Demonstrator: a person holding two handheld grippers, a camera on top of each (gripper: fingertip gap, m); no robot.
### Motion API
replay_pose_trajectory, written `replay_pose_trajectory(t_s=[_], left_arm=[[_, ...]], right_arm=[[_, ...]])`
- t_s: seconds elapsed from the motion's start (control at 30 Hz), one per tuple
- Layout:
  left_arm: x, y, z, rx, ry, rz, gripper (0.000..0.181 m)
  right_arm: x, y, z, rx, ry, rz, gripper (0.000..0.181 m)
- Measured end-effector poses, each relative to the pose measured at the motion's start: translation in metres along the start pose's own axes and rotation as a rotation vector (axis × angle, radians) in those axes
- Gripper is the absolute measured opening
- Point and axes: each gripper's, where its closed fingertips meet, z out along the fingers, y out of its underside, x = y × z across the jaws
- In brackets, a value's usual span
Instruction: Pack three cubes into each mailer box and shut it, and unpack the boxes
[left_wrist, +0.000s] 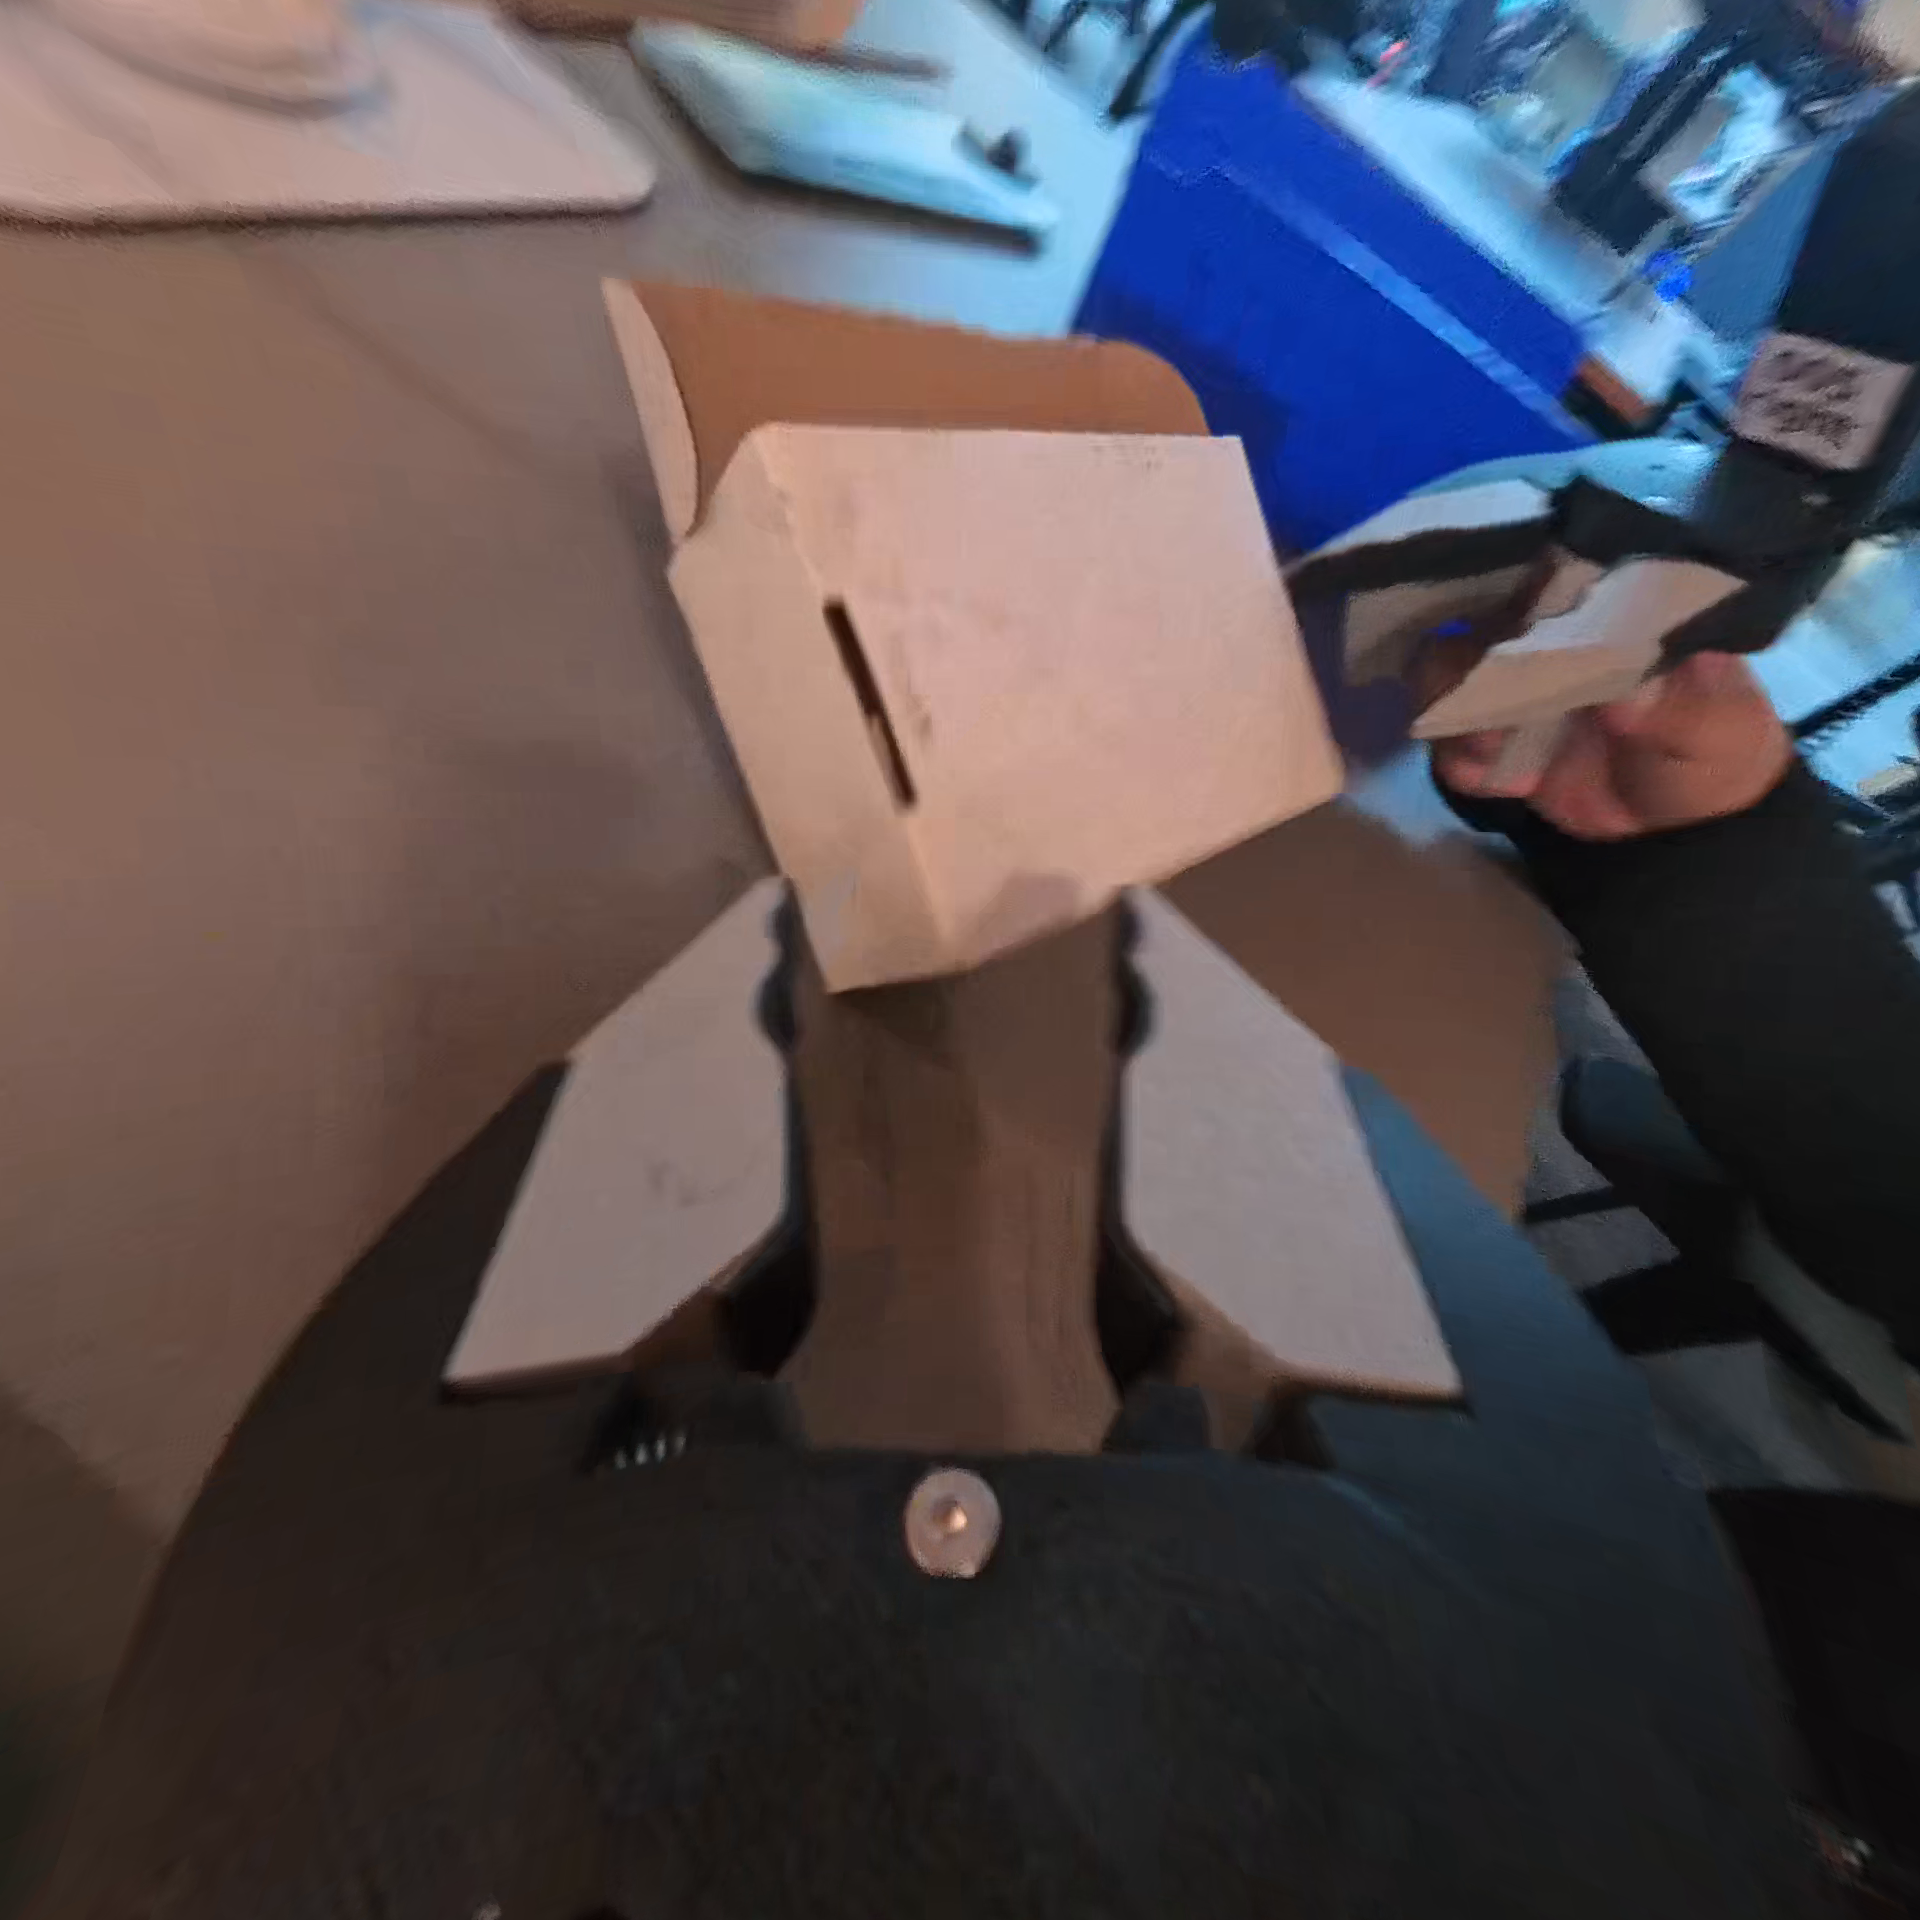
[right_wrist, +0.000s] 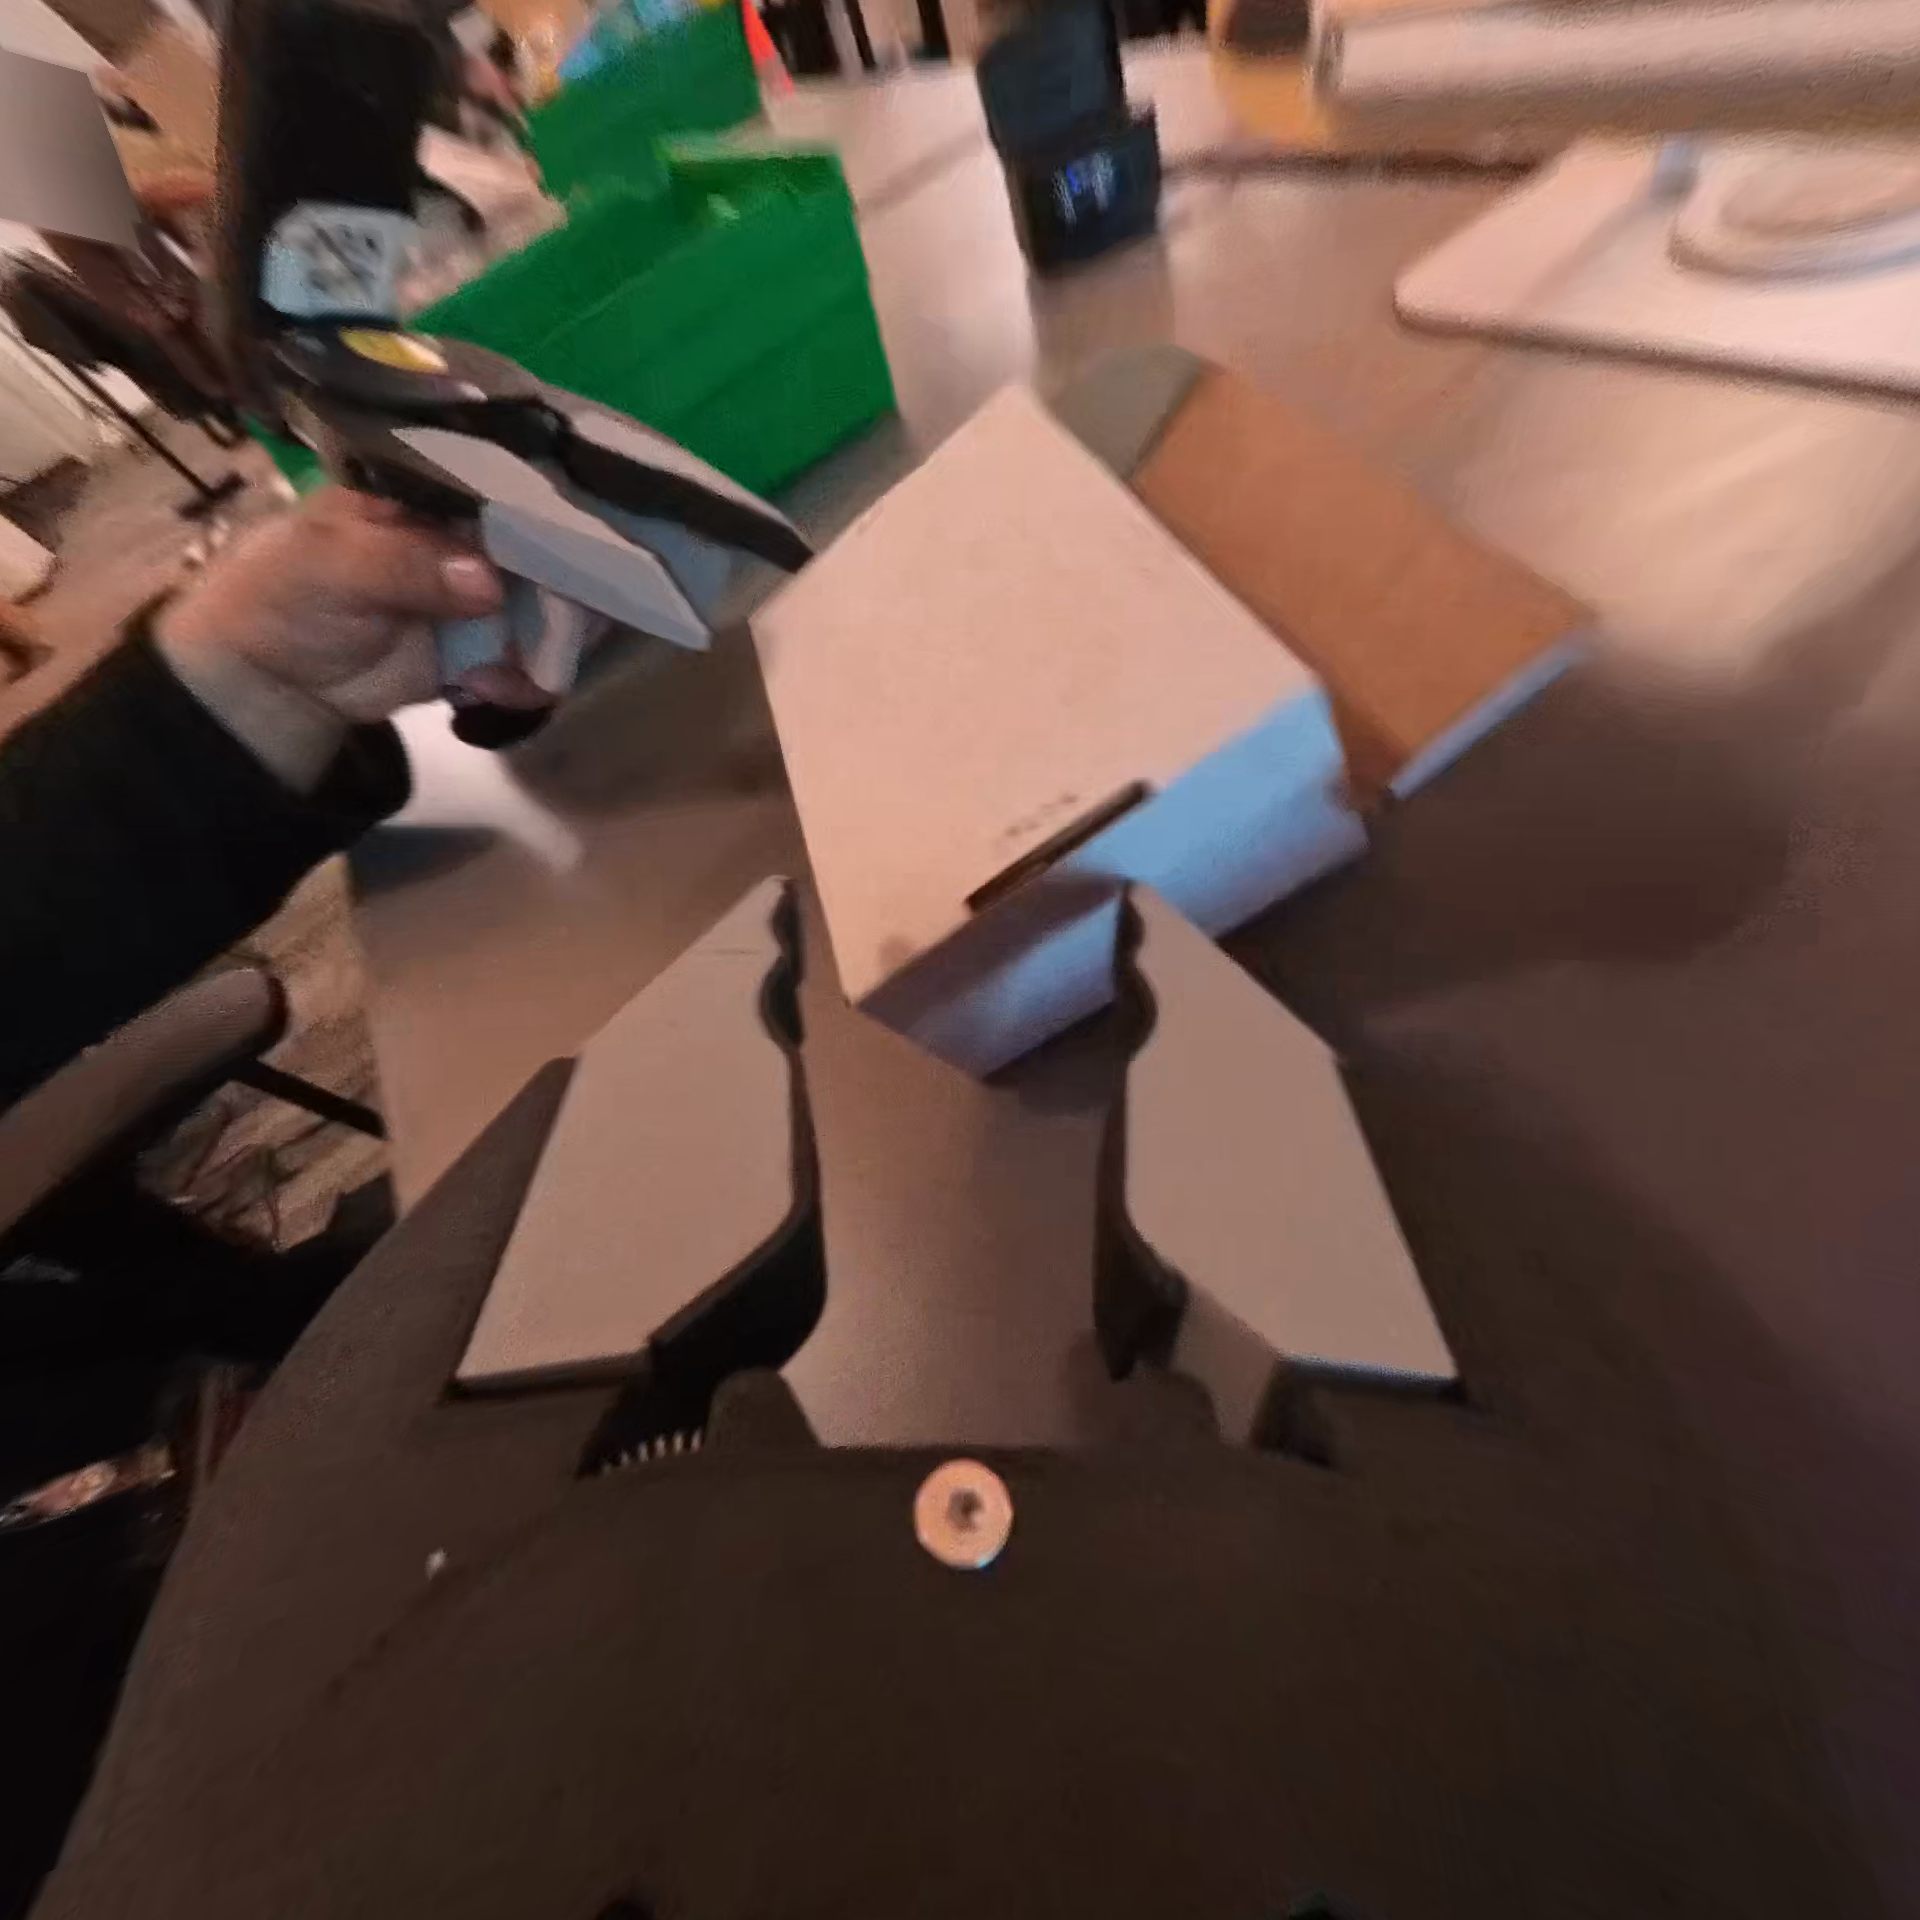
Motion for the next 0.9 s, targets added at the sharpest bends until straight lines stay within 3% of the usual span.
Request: replay_pose_trajectory(t_s=[0.03, 0.07, 0.13, 0.23, 0.33, 0.43, 0.57, 0.63, 0.77, 0.9], left_arm=[[-0.010, 0.006, 0.009, -0.049, -0.023, -0.016, 0.068], [-0.017, 0.014, 0.018, -0.096, -0.031, -0.011, 0.054], [-0.029, 0.020, 0.031, -0.144, -0.040, -0.050, 0.048], [-0.022, 0.003, 0.026, -0.081, 0.022, -0.083, 0.057], [-0.036, -0.017, 0.013, 0.010, 0.000, -0.160, 0.080], [-0.047, -0.035, 0.019, 0.041, 0.040, -0.250, 0.074], [-0.046, -0.024, 0.053, -0.102, 0.069, -0.235, 0.075], [-0.031, -0.027, 0.058, -0.103, 0.160, -0.243, 0.053], [-0.018, -0.026, 0.046, -0.061, 0.135, -0.046, 0.052], [0.013, -0.008, 0.019, -0.049, 0.103, 0.188, 0.050]], right_arm=[[0.010, 0.007, 0.010, -0.043, 0.024, 0.023, 0.052], [0.017, 0.009, 0.019, -0.049, 0.034, 0.042, 0.054], [0.021, 0.006, 0.028, -0.041, 0.002, 0.142, 0.047], [0.030, 0.006, 0.028, -0.039, 0.013, 0.218, 0.049], [0.036, 0.009, 0.021, -0.041, 0.024, 0.259, 0.054], [0.044, 0.004, 0.017, -0.039, 0.035, 0.323, 0.071], [0.062, 0.005, 0.023, -0.100, 0.115, 0.361, 0.076], [0.056, 0.007, 0.030, -0.129, 0.058, 0.388, 0.068], [0.046, 0.002, 0.023, -0.102, 0.056, 0.201, 0.064], [0.015, 0.007, 0.007, -0.068, 0.051, -0.059, 0.062]])
